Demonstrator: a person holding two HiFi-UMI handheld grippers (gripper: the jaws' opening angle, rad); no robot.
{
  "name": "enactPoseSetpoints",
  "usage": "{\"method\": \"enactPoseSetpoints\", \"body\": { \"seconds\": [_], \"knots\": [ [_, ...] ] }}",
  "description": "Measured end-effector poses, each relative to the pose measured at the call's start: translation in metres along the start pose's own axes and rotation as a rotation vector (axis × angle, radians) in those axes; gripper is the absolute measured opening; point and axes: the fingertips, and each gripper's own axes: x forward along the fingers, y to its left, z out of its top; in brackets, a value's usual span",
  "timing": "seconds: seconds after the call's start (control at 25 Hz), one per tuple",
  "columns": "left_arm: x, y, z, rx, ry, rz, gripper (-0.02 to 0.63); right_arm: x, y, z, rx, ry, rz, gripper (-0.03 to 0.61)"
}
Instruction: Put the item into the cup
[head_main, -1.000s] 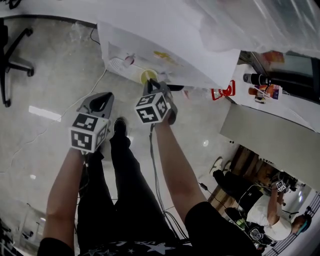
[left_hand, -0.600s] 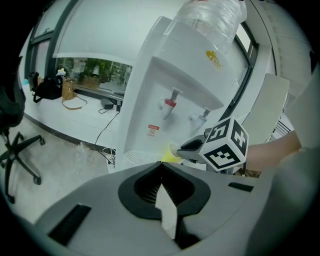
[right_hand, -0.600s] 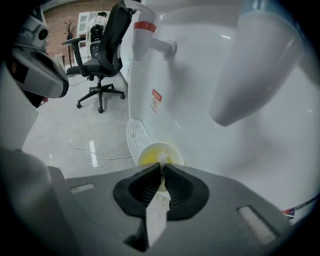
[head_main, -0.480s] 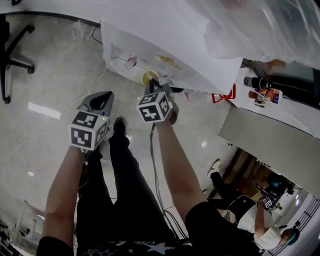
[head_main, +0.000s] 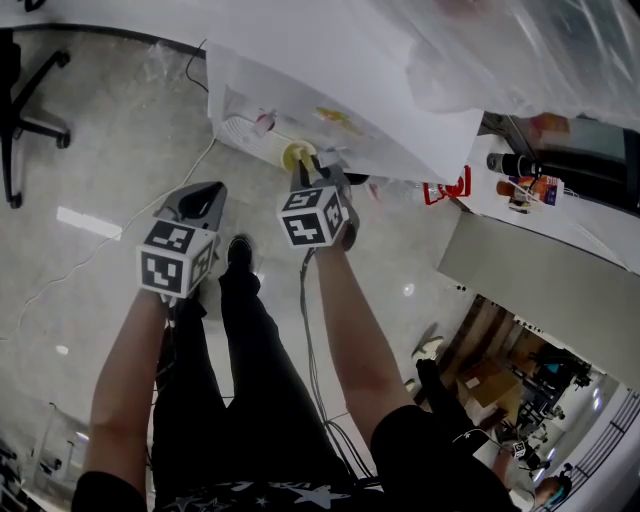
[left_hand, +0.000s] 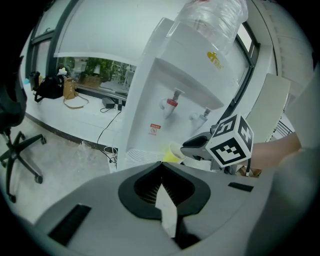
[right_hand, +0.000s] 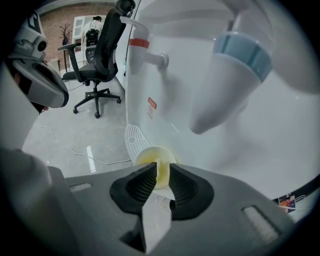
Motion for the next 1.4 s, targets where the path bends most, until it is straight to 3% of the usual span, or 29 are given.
{"method": "enactPoseSetpoints", "body": {
  "seconds": [0.44, 0.88, 1.08, 1.16, 1.4],
  "knots": [
    [-0.022, -0.013, 0.006, 0.026, 0.002, -0.021, 0.005, -0.035, 0.008, 0.003, 0.050, -0.008, -0.022, 0.080],
    [-0.075, -0.036, 0.012, 0.074, -0.026, -0.101, 0.005, -0.110, 0.030, 0.009, 0.172, -0.045, -0.094, 0.078],
    [-0.105, -0.051, 0.013, 0.126, -0.019, -0.136, 0.005, -0.154, 0.043, 0.017, 0.210, -0.074, -0.117, 0.069],
    [-0.121, -0.054, 0.014, 0.146, -0.019, -0.137, 0.005, -0.175, 0.048, 0.021, 0.236, -0.086, -0.129, 0.017],
    [-0.158, -0.071, 0.003, 0.226, 0.000, -0.144, 0.005, -0.221, 0.068, 0.016, 0.275, -0.103, -0.101, 0.015]
  ]
}}
